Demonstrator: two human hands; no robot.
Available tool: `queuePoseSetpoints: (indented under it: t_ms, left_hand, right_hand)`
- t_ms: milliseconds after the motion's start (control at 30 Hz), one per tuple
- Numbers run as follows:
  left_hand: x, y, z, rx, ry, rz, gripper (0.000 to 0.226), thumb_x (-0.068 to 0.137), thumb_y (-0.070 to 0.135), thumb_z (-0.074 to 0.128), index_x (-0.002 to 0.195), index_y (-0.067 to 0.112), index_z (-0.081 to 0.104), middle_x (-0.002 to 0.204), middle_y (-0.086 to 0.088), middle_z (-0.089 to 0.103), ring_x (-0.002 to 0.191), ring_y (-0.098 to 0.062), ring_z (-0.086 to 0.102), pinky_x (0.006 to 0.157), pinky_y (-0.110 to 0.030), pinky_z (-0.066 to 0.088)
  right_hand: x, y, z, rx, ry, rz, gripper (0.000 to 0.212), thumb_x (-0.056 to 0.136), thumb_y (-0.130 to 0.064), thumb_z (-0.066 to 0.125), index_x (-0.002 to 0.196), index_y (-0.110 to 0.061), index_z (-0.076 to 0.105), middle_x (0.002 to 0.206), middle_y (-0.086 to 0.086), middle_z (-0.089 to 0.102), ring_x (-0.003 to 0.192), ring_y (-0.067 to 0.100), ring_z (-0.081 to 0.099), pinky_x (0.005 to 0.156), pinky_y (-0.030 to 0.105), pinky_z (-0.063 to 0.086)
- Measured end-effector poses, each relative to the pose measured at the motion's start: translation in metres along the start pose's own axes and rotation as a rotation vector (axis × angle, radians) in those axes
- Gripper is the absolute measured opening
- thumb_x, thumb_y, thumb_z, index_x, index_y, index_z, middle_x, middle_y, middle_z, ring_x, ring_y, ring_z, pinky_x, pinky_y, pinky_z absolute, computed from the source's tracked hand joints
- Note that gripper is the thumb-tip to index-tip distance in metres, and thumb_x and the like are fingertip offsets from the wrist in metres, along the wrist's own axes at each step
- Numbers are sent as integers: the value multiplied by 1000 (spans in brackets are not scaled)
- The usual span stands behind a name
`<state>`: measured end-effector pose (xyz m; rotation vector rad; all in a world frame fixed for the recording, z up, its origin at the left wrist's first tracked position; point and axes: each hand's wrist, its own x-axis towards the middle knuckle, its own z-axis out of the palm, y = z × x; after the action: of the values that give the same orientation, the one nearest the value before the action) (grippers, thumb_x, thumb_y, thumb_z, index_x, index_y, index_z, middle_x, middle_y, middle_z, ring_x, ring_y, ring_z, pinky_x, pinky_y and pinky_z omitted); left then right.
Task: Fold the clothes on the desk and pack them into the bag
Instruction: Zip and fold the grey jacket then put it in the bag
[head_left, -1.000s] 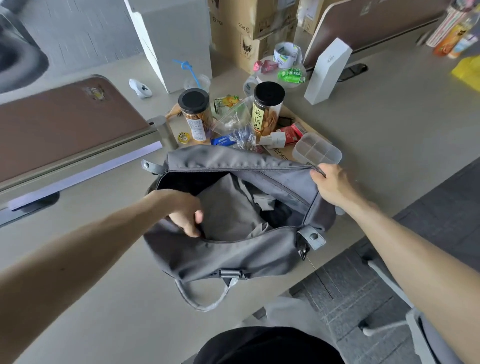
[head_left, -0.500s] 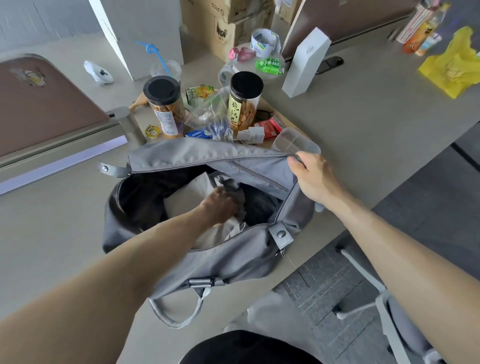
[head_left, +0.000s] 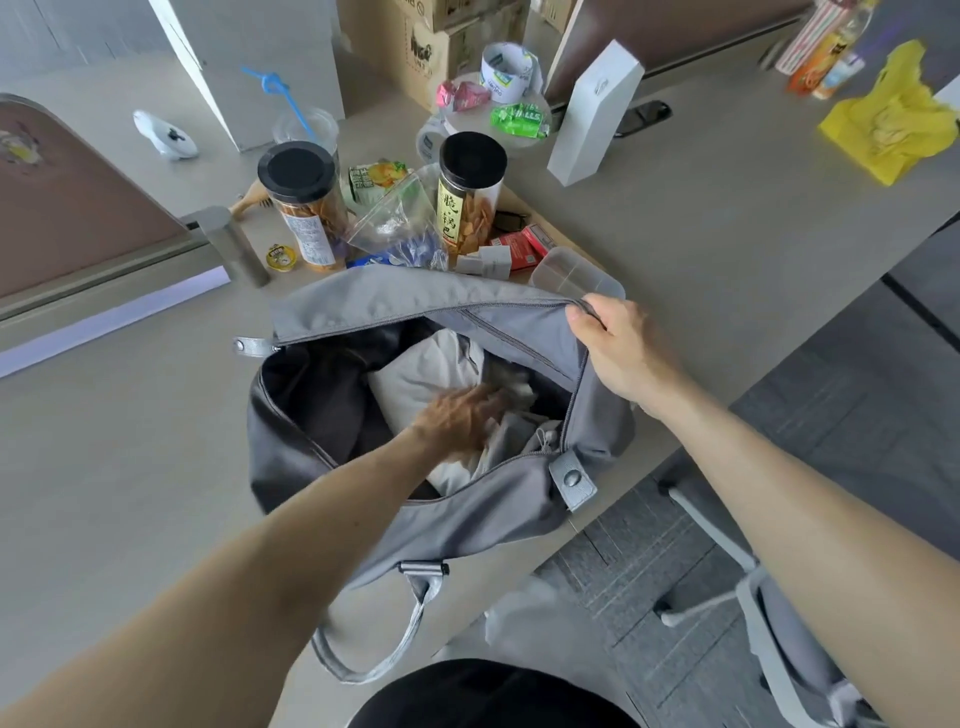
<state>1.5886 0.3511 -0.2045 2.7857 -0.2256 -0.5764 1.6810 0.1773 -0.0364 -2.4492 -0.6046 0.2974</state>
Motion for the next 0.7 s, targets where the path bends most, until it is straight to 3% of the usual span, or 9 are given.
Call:
queuePoseSetpoints:
  t_ms: [100, 167, 233, 300, 400, 467, 533, 600, 700]
  left_hand:
    - [-15, -8, 4, -170, 48, -54, 68, 96, 28, 58, 157, 29, 25, 167, -1, 11, 134, -30, 48, 104, -40, 42]
    - [-42, -23, -1, -178, 191, -192, 69, 92, 33, 65, 152, 28, 32, 161, -2, 22, 135, -30, 45, 107, -44, 40]
    - [-72, -50, -1, -115, 230, -362, 69, 86, 42, 68, 146, 29, 37, 149, -2, 35, 131, -32, 46, 105, -49, 40]
    - [-100, -76, 3, -76, 70, -457, 78, 81, 53, 71, 148, 31, 35, 148, -2, 35, 131, -33, 45, 105, -50, 41]
    - [-127, -97, 10, -72, -152, -477, 94, 78, 64, 71, 155, 36, 25, 163, 1, 19, 143, -32, 34, 112, -46, 38]
    - [-139, -105, 12, -68, -203, -490, 102, 75, 68, 71, 157, 38, 18, 166, 4, 10, 147, -30, 29, 114, -46, 37]
    - [-146, -106, 10, -71, -217, -507, 105, 72, 69, 72, 156, 40, 16, 166, 5, 12, 147, -28, 30, 114, -45, 38]
    - [-149, -101, 4, -86, -156, -501, 96, 75, 66, 72, 154, 38, 25, 160, 4, 27, 141, -26, 39, 109, -42, 41]
    - [-149, -92, -8, -136, 10, -487, 66, 83, 52, 70, 142, 34, 47, 140, 4, 51, 127, -24, 53, 98, -38, 48]
  right_hand:
    - [3, 10, -1, 27, 7, 34, 45, 102, -27, 46, 63, -18, 25, 57, -4, 28, 55, 15, 28, 55, 36, 23]
    - [4, 15, 0, 41, 20, 62, 45, 102, -29, 45, 63, -18, 26, 57, -4, 29, 55, 14, 29, 56, 36, 23]
    - [2, 18, 5, 67, 25, 72, 45, 102, -29, 45, 63, -17, 27, 58, -4, 30, 55, 14, 29, 56, 36, 23]
    - [-1, 17, 9, 81, 10, 79, 44, 103, -28, 45, 64, -16, 29, 59, -2, 32, 55, 14, 29, 54, 36, 23]
    - [-4, 14, 13, 60, -11, 70, 41, 104, -27, 43, 66, -13, 31, 59, 0, 34, 55, 14, 32, 53, 32, 27]
    - [-8, 11, 17, 35, -18, 71, 40, 104, -28, 41, 68, -14, 33, 60, 1, 38, 56, 15, 36, 52, 17, 29]
    - [-14, 12, 27, 31, -51, 68, 36, 103, -34, 40, 71, -17, 42, 63, -2, 43, 61, 17, 43, 64, 12, 34]
    - [-21, 18, 41, 17, -120, 62, 28, 99, -44, 40, 92, -27, 61, 76, -7, 58, 75, 20, 55, 71, 30, 43]
    - [-44, 21, 62, 11, -254, 57, 41, 100, -42, 43, 132, -22, 58, 113, -1, 68, 103, 22, 62, 77, 25, 42]
